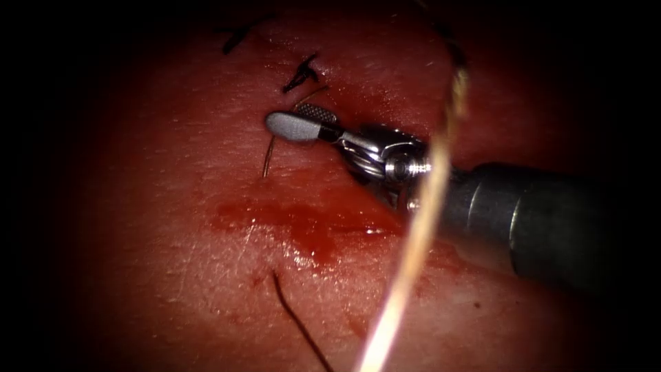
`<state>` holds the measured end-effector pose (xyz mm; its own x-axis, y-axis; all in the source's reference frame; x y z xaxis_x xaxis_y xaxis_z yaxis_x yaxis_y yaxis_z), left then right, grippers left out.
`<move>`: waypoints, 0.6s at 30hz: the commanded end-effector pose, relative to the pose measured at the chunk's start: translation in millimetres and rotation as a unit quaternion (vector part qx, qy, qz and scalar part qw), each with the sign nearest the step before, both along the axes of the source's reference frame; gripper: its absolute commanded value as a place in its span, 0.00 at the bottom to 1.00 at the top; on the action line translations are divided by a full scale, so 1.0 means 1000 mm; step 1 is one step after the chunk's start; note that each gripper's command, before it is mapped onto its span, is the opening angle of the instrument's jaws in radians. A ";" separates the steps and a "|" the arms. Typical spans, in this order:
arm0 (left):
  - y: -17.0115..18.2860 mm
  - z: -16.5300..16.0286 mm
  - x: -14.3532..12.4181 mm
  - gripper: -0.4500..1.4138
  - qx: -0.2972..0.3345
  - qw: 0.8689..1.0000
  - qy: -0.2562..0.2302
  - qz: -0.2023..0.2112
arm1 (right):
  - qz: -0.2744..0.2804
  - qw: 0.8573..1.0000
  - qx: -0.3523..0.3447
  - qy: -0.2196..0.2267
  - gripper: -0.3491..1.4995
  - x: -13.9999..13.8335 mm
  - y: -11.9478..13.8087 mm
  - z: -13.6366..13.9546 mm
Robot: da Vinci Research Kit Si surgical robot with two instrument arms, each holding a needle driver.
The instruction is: Wound Closure
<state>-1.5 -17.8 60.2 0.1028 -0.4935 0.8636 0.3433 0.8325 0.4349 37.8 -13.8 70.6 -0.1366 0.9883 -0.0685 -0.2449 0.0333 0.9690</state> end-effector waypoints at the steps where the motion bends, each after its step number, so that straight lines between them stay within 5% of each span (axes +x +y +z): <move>1: -0.0001 0.0005 -0.0006 0.00 0.000 1.000 0.000 0.000 | -0.001 1.000 -0.003 0.002 0.87 0.0015 0.0004 0.0002; 4: -0.0001 0.0005 -0.0006 0.00 0.000 1.000 -0.001 0.000 | -0.005 1.000 -0.005 0.007 0.85 0.0024 0.0007 0.0000; 6: -0.0001 0.0005 -0.0006 0.00 0.000 1.000 -0.001 0.000 | -0.005 1.000 -0.018 0.002 0.75 0.0024 0.0008 -0.0001; 9: -0.0001 0.0005 -0.0006 0.00 0.000 1.000 0.000 0.000 | -0.016 0.996 -0.088 -0.019 0.00 0.0019 0.0009 -0.0003; 18: -0.0002 0.0006 -0.0007 0.00 -0.001 1.000 0.001 0.001 | -0.026 0.976 -0.214 -0.008 0.00 -0.0004 0.0014 -0.0044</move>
